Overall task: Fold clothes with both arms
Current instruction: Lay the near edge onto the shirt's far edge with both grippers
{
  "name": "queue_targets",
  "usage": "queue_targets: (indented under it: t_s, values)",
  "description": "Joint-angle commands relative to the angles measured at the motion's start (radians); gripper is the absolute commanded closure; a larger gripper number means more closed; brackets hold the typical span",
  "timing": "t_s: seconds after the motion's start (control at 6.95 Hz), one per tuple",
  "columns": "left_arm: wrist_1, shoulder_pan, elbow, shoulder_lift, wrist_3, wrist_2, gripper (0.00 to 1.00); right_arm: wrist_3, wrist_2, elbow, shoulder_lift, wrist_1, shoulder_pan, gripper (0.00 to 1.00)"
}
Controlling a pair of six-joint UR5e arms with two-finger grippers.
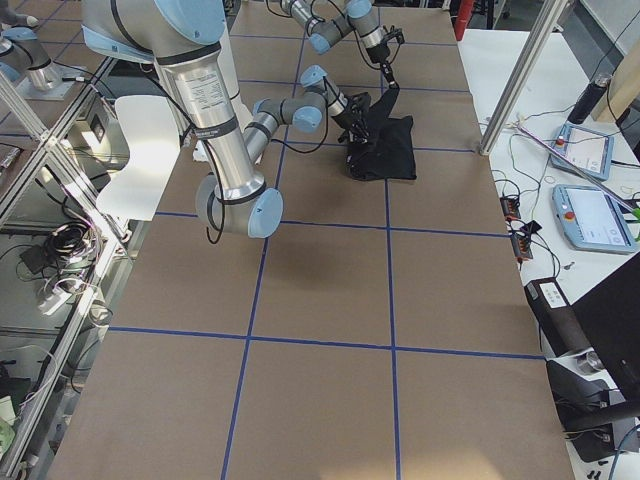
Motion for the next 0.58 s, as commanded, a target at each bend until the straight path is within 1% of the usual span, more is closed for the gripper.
queue_targets:
  t_s: [0.0, 0.29, 0.43]
  values:
    - [-0.047, -0.002, 0.133, -0.047, 0.025, 0.003, 1.0, 0.002, 0.001, -0.137, 0.075, 0.002, 0.023, 1.0]
    - [-0.157, -0.013, 0.32, -0.122, 0.024, 0.003, 1.0, -0.003, 0.001, -0.173, 0.079, 0.005, 0.03, 1.0]
    - [-0.187, -0.028, 0.374, -0.145, 0.024, 0.004, 1.0, -0.004, 0.001, -0.192, 0.08, 0.005, 0.03, 1.0]
